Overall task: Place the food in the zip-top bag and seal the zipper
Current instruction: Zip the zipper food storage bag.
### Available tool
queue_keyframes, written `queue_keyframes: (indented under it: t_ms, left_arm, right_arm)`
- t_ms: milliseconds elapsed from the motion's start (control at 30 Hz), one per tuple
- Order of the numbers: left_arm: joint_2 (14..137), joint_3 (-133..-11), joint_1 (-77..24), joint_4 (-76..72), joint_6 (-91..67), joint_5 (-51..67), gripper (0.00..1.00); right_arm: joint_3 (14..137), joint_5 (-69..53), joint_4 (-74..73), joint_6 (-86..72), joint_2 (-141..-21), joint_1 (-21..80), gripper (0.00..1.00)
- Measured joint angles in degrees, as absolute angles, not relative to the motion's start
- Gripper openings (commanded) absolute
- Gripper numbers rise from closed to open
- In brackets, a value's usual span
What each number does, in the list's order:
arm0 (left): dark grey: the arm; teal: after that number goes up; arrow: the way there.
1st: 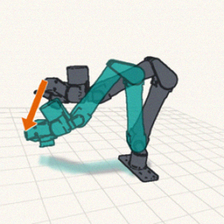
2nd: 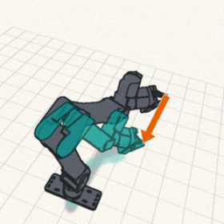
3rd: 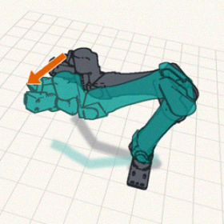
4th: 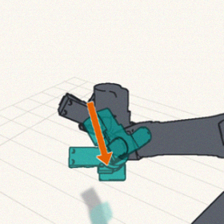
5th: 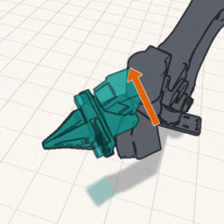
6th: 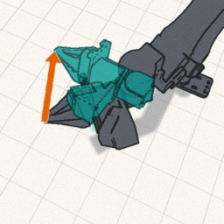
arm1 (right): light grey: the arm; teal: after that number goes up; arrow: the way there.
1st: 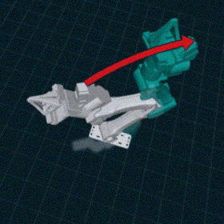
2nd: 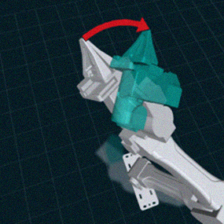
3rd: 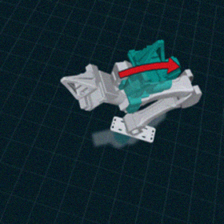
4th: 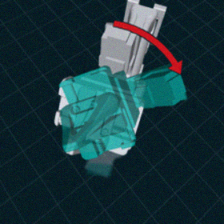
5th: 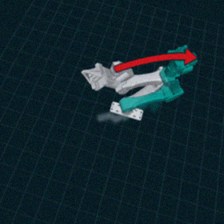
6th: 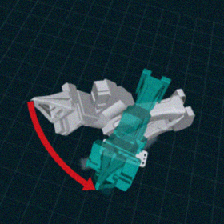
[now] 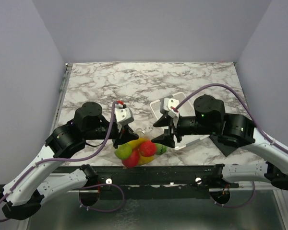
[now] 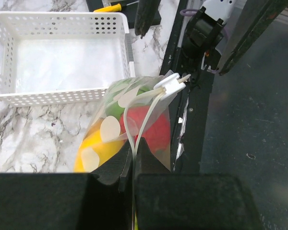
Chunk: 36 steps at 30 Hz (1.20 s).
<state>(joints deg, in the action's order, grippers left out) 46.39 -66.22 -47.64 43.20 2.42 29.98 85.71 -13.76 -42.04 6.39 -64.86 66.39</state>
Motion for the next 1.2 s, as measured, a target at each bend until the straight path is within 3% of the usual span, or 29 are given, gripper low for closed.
queue_keyframes:
  t_ms: [233, 600, 867, 1033, 1200]
  left_arm:
    - [46.1, -67.5, -47.6, 43.2, 1.8, 31.8, 0.0]
    - [46.2, -68.1, -47.6, 43.1, 1.1, 33.2, 0.0]
    - [46.5, -69.0, -47.6, 42.9, 0.9, 33.3, 0.0]
    - [47.0, -69.5, -47.6, 43.0, 0.8, 33.3, 0.0]
    - [47.2, -69.7, -47.6, 42.9, 0.6, 33.8, 0.0]
  right_arm:
    - [75.5, -18.5, -30.0, 11.1, -58.8, 66.4, 0.62]
    - [74.6, -18.5, -24.5, 13.5, -60.9, 66.4, 0.56]
    - [74.1, -18.5, -24.0, 13.6, -62.2, 66.4, 0.43]
    - [73.9, -18.5, -23.9, 13.5, -62.6, 66.4, 0.29]
    - [73.9, -18.5, -23.6, 13.3, -62.6, 66.4, 0.23]
